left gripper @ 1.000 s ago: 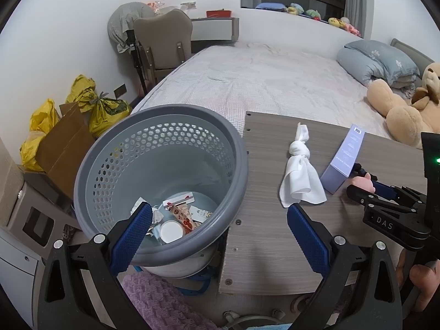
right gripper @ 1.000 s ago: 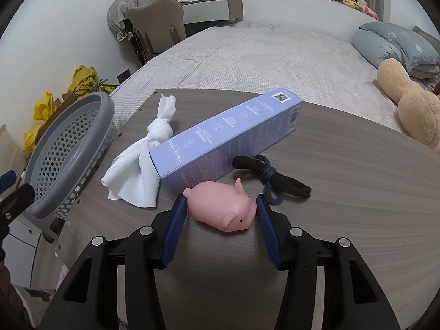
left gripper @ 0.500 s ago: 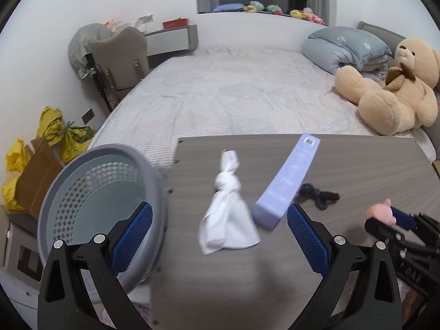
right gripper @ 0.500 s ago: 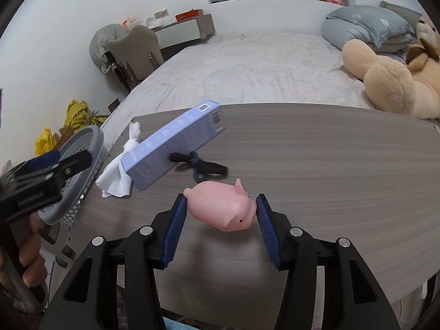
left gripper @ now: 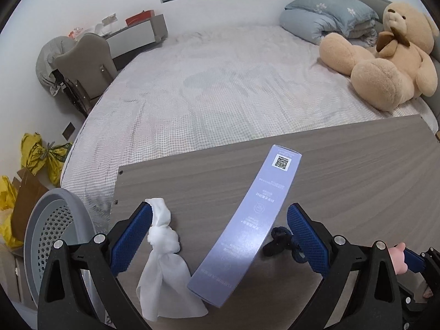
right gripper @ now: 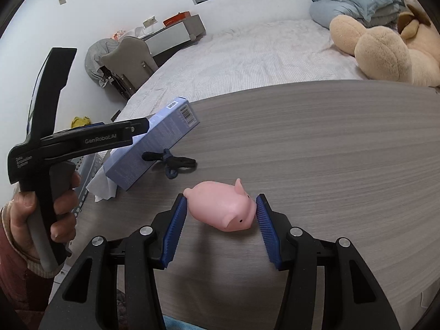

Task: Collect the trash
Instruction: 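Grasp the pink pig toy with the right gripper while the left gripper grasps the lavender box, then carry the lavender box and pink pig over the grey basket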

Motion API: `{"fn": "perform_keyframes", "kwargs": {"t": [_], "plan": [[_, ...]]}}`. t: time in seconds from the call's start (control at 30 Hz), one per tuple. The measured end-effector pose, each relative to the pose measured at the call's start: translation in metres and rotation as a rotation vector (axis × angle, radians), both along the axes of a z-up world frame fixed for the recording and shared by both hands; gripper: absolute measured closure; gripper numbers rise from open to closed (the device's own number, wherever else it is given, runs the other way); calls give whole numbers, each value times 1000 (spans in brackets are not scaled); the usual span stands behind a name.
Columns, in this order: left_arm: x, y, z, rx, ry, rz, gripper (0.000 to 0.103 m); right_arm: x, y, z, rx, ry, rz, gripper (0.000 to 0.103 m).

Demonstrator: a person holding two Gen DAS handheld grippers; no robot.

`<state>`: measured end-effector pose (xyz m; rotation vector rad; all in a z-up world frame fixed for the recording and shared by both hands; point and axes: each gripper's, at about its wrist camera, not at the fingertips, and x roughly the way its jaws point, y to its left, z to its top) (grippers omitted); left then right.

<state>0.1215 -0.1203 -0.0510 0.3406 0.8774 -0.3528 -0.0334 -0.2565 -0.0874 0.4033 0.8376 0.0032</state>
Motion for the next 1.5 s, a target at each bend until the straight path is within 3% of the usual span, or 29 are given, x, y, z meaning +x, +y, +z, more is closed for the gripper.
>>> {"fn": "perform_keyframes", "kwargs": {"t": [0.1,0.23,0.37,0.63,0.87,0.97,1.03,1.3,1.5], "plan": [[1,-5,-4,1,12,-11,8,1,-5,-4,18,3,-1,53],[4,-12,-11,10,40,-28,22,2,-8,-8,36,6,0,53],[9,-15,-17,2,62,-22,27,0,-9,-10,46,5,0,53],[4,-16,-19,-1,84,-53,47,-2,-14,-7,52,-8,-12,53],[2,-14,-23,-6,110,-62,50,-2,-14,-4,48,-13,-8,53],[-2,-15,-24,-6,106,-77,58,-2,-14,-4,48,-14,-7,53],[-3,-15,-23,-17,117,-87,72,-1,-14,-2,46,-15,-7,53],[-11,-13,-12,-71,127,-94,73,-4,-17,-1,45,-23,-13,53],[-17,-1,10,-97,89,-52,73,-8,-13,5,37,-33,-9,53]]}}
